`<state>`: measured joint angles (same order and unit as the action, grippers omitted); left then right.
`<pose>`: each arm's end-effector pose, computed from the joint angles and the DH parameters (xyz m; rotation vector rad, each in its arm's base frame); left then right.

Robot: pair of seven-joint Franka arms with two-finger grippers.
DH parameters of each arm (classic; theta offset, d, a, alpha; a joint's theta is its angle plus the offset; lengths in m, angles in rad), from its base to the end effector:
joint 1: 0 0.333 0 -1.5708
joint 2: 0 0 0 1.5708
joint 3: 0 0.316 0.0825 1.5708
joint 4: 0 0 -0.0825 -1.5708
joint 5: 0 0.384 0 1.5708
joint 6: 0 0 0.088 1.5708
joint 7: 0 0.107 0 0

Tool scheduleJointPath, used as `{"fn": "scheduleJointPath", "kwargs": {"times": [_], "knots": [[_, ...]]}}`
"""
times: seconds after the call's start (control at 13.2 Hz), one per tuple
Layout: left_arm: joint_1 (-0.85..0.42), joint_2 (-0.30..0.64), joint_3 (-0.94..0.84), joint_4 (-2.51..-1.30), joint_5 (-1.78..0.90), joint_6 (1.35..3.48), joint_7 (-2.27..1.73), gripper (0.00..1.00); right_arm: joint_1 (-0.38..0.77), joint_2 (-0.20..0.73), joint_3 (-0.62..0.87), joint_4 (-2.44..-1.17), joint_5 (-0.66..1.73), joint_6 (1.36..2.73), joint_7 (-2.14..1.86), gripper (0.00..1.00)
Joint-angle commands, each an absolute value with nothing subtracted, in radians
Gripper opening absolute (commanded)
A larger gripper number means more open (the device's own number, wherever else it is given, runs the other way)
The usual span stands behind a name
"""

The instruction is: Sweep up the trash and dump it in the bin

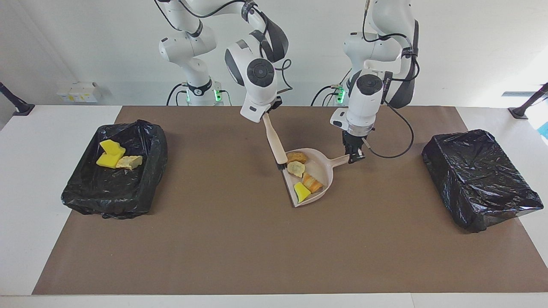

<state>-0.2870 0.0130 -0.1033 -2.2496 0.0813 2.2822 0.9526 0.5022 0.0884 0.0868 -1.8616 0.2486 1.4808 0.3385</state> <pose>0.4863 -0.1980 0.3613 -2.3586 1.9773 -0.0032 0.4245 0.3163 0.4434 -2.9946 -0.3232 0.8203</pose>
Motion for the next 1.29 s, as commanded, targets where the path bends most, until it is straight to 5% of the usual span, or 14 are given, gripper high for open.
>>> {"fn": "scheduleJointPath", "kwargs": {"times": [0.0, 0.3, 1.21], "knots": [[-0.235, -0.003, -0.104, -2.269, 0.014, 2.304, 1.061, 0.00, 0.500, 0.000, 0.095, -1.948, 0.238, 1.431, 0.480, 0.00], [-0.144, -0.003, -0.103, -2.186, -0.055, 2.188, 1.214, 0.00, 0.523, -0.144, 0.097, -2.215, 0.326, 1.680, 0.496, 0.00], [0.290, 0.095, -0.101, -1.797, -0.090, 1.845, 1.653, 0.00, 0.677, 0.017, 0.097, -2.221, 0.390, 1.977, 0.594, 0.00]]}}
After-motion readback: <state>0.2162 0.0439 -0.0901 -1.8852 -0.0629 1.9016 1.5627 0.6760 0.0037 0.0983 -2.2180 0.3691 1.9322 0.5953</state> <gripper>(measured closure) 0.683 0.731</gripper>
